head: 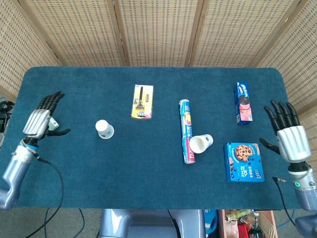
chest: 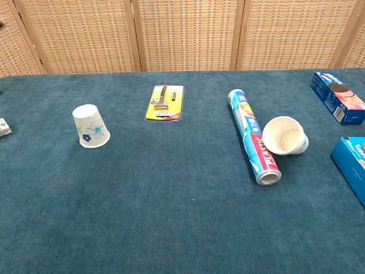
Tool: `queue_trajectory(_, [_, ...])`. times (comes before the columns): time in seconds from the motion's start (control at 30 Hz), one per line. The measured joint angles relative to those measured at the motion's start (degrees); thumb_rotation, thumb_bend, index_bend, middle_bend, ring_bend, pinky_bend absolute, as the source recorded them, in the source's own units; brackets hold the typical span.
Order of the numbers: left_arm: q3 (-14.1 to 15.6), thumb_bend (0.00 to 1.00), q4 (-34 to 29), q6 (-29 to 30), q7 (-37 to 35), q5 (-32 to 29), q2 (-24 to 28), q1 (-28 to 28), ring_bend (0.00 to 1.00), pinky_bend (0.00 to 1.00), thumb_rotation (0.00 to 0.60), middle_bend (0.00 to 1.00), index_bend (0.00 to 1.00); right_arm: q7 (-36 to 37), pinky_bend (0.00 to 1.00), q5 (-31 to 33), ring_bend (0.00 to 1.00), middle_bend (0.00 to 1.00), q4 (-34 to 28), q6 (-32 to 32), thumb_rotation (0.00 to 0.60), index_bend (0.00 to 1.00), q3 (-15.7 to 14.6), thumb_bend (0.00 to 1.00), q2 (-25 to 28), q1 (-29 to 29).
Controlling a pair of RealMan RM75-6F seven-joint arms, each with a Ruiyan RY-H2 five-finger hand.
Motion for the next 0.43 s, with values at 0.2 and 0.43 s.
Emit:
queue_trajectory(0.2, [1.31,0.17,-5.97,9.86,6.68,-3.15,1.19,10.94,0.0,0.0,0.6,0.0,0.0,-0.91,0.0,4.29,0.0,0.0,-2.89,-1.2,0.6,0.0,-1.62,0.0,-0.22,-6.32])
queue_trajectory(0.43, [3.57,0.17,-12.54,10.34,10.28,-3.83,3.73,15.25,0.0,0.0,0.6,0.0,0.0,-5.81,0.0,4.92,0.0,0.0,-7.27,-0.65,0.6,0.0,-2.44,0.0,1.38,-9.46])
